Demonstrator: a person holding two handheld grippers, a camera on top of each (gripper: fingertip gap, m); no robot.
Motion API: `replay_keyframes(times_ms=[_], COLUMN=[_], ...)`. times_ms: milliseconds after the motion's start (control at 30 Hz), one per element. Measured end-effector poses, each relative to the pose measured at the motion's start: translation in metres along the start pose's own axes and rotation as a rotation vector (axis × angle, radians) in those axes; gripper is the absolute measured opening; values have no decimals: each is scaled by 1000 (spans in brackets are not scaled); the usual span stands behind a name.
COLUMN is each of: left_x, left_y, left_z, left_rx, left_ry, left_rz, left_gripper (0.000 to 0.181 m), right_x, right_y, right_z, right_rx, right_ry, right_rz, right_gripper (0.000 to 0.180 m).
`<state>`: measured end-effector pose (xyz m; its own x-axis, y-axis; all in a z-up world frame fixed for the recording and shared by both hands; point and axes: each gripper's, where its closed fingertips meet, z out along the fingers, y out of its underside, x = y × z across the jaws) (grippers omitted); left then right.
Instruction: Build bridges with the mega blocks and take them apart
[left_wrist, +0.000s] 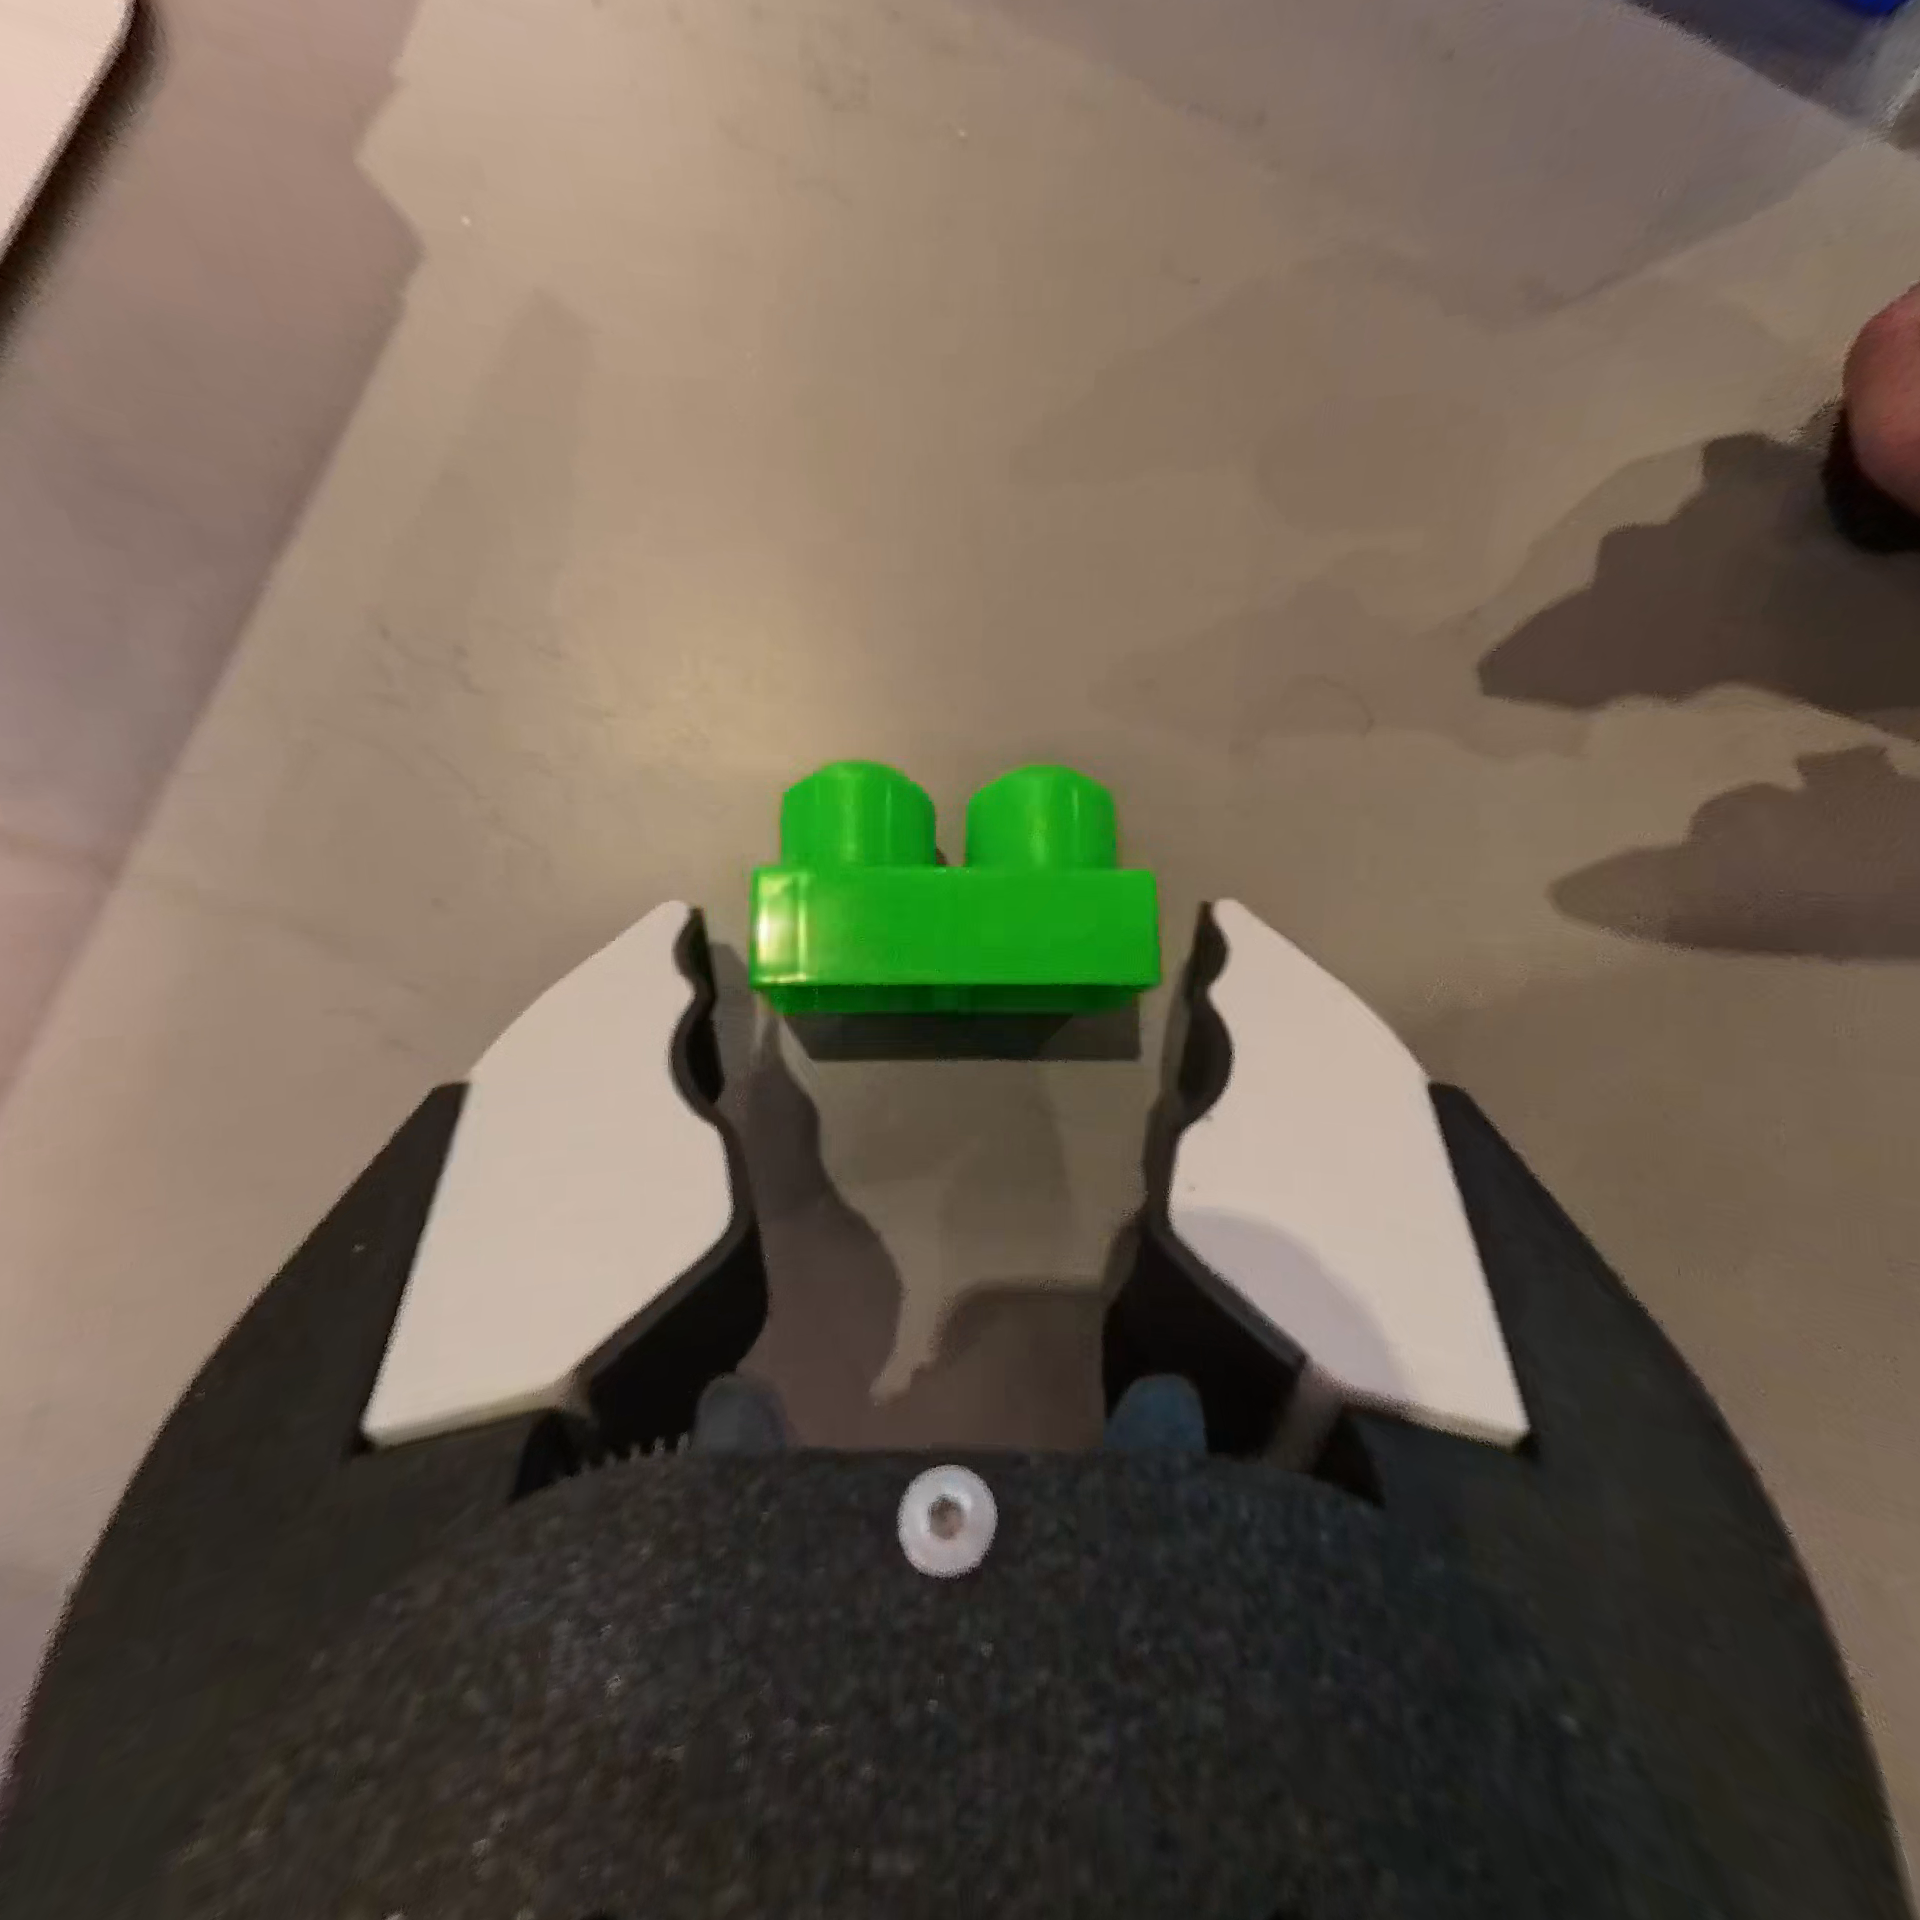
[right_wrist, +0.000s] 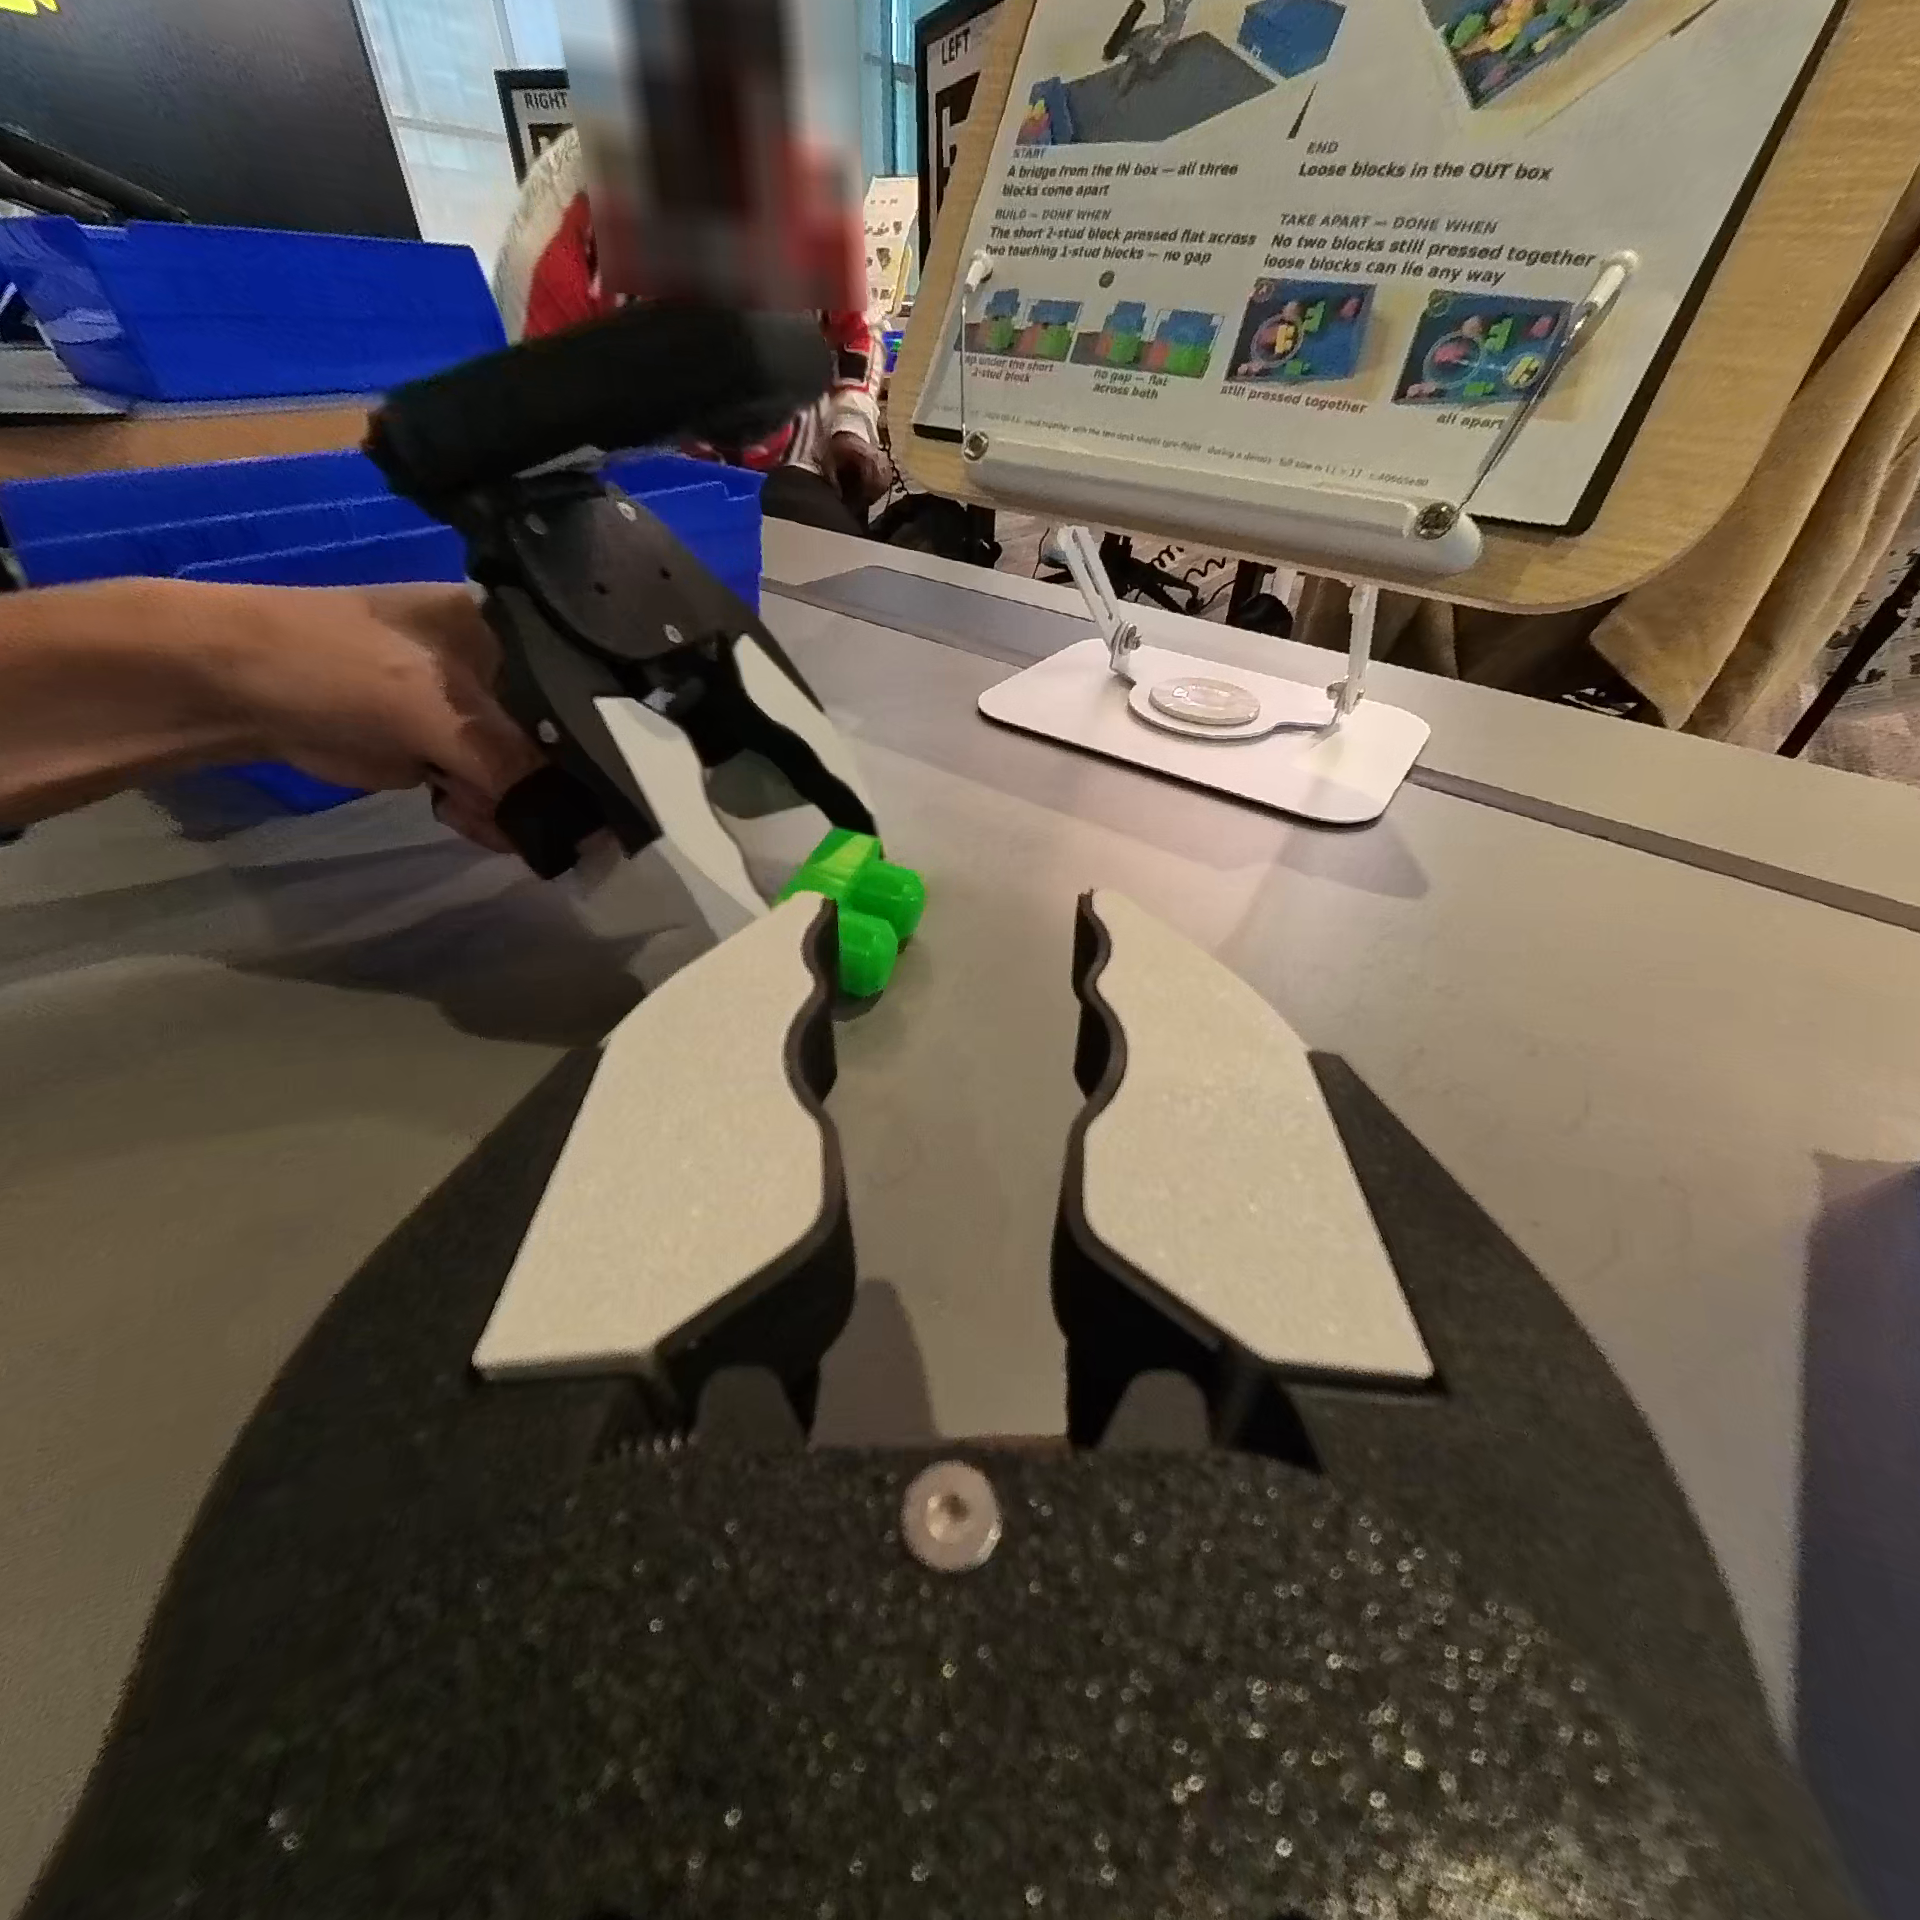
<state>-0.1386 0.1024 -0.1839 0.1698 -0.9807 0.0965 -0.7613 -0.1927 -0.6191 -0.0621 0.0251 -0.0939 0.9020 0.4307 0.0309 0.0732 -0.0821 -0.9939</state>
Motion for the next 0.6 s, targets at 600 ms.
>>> replay_keyframes(times_ms=[600], left_x=[49], left_y=[159], left_z=[-262], left_rx=[608], left_ry=[-776], left_rz=[-502], left_gripper=[85], right_x=[-20], right_y=[3], right_z=[2], right_rx=[-19], right_ry=[-34], right_rz=[-95], right_gripper=[42])
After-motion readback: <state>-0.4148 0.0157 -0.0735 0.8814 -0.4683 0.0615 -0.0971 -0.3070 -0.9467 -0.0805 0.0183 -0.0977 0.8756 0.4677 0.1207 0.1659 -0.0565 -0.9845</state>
